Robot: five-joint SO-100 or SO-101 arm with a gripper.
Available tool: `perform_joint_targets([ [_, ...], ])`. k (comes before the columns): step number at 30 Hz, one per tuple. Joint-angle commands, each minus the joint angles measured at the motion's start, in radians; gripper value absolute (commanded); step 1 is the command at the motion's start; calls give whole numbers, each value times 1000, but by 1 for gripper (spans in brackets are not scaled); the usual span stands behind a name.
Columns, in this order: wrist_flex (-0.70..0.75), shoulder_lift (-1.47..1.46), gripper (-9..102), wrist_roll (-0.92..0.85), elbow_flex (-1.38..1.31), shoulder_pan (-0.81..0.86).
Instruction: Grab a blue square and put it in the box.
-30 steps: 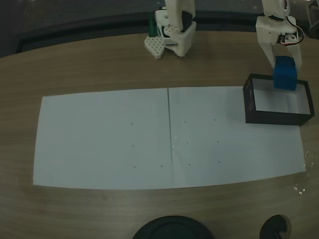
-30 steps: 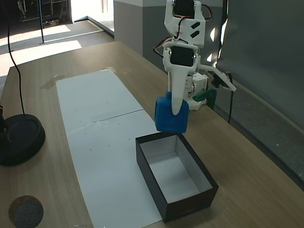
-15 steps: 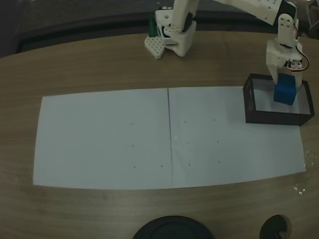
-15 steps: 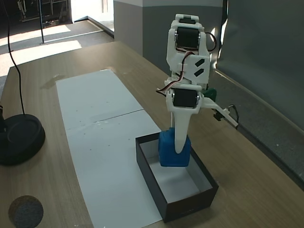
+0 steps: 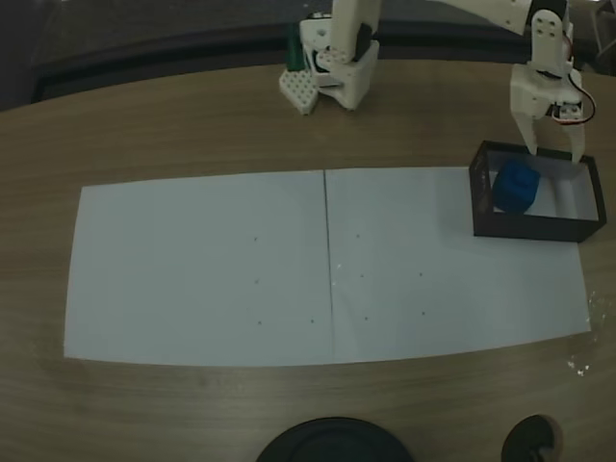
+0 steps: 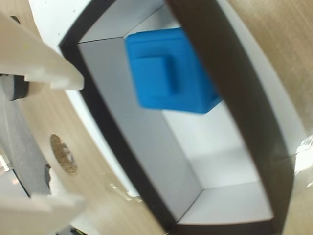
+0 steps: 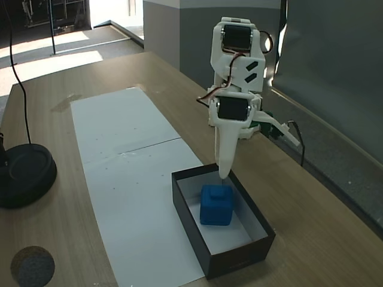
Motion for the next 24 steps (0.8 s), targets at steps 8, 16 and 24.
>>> perform_joint_targets([
  [8,160,663,0,71,6,430],
  [16,64,1293,0,87,482,954],
  [24,-18,1741,0,20,867,1019],
])
